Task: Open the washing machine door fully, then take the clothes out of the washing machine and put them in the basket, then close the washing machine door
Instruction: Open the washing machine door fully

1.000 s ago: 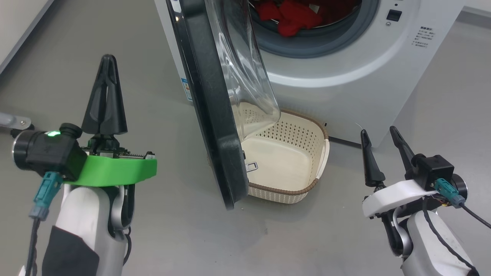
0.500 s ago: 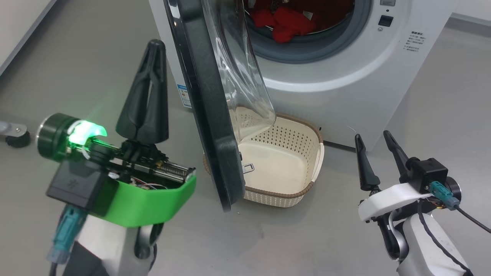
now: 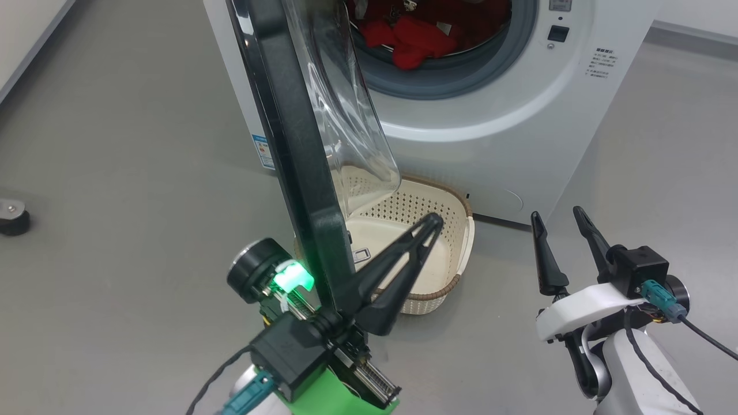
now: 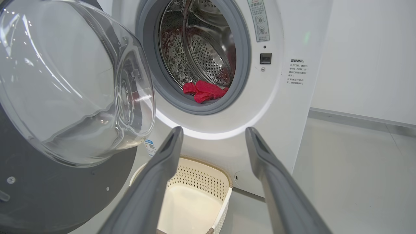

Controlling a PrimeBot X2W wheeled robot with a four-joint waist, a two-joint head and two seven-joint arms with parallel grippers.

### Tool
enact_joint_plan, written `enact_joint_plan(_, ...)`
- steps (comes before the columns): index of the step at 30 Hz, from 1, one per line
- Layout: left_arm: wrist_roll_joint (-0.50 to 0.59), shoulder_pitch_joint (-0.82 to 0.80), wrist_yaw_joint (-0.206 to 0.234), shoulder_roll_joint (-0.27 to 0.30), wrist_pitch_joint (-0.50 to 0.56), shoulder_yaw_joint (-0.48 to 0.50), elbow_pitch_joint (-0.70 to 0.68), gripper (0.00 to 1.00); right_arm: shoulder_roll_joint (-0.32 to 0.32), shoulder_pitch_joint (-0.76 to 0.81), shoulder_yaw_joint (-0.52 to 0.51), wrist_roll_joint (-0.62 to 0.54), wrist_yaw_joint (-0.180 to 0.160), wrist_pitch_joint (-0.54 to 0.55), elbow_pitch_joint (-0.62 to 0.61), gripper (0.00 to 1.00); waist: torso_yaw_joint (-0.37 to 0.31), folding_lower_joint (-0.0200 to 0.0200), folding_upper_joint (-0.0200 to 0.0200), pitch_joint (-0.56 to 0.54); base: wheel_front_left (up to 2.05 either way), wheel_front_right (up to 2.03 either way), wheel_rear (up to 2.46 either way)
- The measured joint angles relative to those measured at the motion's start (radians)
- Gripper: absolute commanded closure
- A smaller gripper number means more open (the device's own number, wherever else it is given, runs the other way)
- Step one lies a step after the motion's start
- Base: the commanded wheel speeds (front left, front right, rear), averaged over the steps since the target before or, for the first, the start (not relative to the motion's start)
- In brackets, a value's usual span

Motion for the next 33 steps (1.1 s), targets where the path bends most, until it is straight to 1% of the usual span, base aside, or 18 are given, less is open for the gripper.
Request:
enact_joint_plan(5,-0.011,0.048,-0.002,0.003,0.078,-0.047,0.07,1.0,0.003,0.0,0.002,-0.002,0.001,0.0,0.003,0.0,-0.007,0.0,0.0,0.003,0.0,0.0,0.0)
enact_joint_plan(10,-0.013,0.087,-0.001,0.013,0.125,-0.049,0.149,1.0,0.005,0.0,0.004,-0.01,0.009,0.0,0.011,0.0,-0.02,0.0,0.0,0.016,0.0,0.0,0.0)
enact_joint_plan(12,-0.016,0.088,0.01,0.012,0.143,-0.038,0.186,1.0,0.005,0.0,0.002,-0.011,0.008,0.0,0.011,0.0,-0.024,0.0,0.0,0.02,0.0,0.0,0.0)
enact_joint_plan(18,-0.017,0.091,0.052,0.012,0.151,0.023,0.259,1.0,0.006,-0.001,-0.001,-0.018,0.009,0.0,0.014,0.0,-0.028,0.0,0.0,0.027,0.0,0.0,0.0)
enact_joint_plan(23,-0.021,0.09,0.077,0.011,0.153,0.064,0.308,1.0,0.006,-0.001,-0.003,-0.018,0.009,0.0,0.016,0.0,-0.031,0.0,0.0,0.03,0.0,0.0,0.0)
enact_joint_plan(33,-0.037,0.079,0.093,0.006,0.139,0.091,0.349,1.0,0.007,-0.002,-0.013,-0.019,0.01,0.0,0.019,0.0,-0.031,0.0,0.0,0.034,0.0,0.0,0.0)
